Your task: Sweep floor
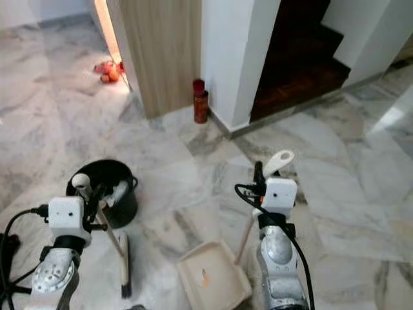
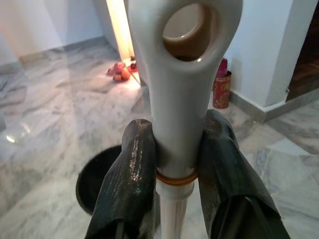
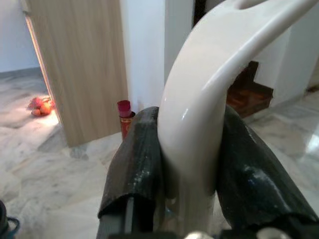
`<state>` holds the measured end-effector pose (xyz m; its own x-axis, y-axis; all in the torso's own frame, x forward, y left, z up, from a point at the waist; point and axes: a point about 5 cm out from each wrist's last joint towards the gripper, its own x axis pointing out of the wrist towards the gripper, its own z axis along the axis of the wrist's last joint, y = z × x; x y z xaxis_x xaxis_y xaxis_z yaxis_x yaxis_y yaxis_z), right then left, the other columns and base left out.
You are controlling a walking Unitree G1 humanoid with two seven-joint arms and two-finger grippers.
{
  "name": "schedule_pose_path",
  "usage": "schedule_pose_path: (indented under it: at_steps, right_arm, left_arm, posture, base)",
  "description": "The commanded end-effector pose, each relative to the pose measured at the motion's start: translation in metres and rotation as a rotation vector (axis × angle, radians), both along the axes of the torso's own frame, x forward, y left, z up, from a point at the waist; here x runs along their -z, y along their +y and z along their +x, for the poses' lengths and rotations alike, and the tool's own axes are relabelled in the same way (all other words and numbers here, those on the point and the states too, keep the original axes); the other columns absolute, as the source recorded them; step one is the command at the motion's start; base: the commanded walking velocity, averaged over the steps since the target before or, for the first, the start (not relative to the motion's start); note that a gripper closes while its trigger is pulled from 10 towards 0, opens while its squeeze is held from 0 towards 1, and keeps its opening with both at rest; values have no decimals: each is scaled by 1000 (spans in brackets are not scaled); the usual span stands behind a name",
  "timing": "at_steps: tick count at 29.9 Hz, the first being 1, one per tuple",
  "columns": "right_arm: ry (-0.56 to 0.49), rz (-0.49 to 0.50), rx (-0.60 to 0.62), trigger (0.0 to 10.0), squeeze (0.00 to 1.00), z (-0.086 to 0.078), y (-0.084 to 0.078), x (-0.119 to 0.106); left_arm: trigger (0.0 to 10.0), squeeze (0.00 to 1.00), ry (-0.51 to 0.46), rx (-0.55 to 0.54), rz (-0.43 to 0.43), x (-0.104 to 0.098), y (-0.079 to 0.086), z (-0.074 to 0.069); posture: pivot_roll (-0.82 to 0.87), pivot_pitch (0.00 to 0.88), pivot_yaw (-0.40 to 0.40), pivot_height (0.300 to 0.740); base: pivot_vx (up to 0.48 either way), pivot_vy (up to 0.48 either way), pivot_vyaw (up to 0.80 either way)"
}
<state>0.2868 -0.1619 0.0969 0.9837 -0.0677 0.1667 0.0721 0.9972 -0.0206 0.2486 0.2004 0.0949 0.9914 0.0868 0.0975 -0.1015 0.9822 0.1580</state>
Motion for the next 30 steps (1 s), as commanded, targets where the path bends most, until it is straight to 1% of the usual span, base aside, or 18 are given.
schedule_pose_path:
  at_steps: [1, 4, 10, 30]
  right_arm:
    - [-20, 20, -2, 10000, 0, 1, 1, -5]
    - [-16, 38, -7, 10000, 0, 2, 1, -4]
    - [-11, 16, -8, 10000, 0, 2, 0, -4]
    - [-12, 1, -14, 10000, 0, 4, -1, -7]
  left_arm:
    - [10000, 0, -21, -8, 28, -4, 2, -1]
    - [10000, 0, -23, -9, 24, -4, 2, -1]
    - [10000, 0, -35, -16, -1, -4, 2, -1]
    - [10000, 0, -44, -16, -23, -2, -1, -1]
  posture:
    - [47, 136, -15, 740]
    - [43, 136, -20, 740]
    - [33, 134, -26, 740]
    - [23, 115, -35, 740]
  base:
    - [0, -296, 0]
    - [0, -295, -744]
    - [0, 0, -798]
    - [0, 0, -788]
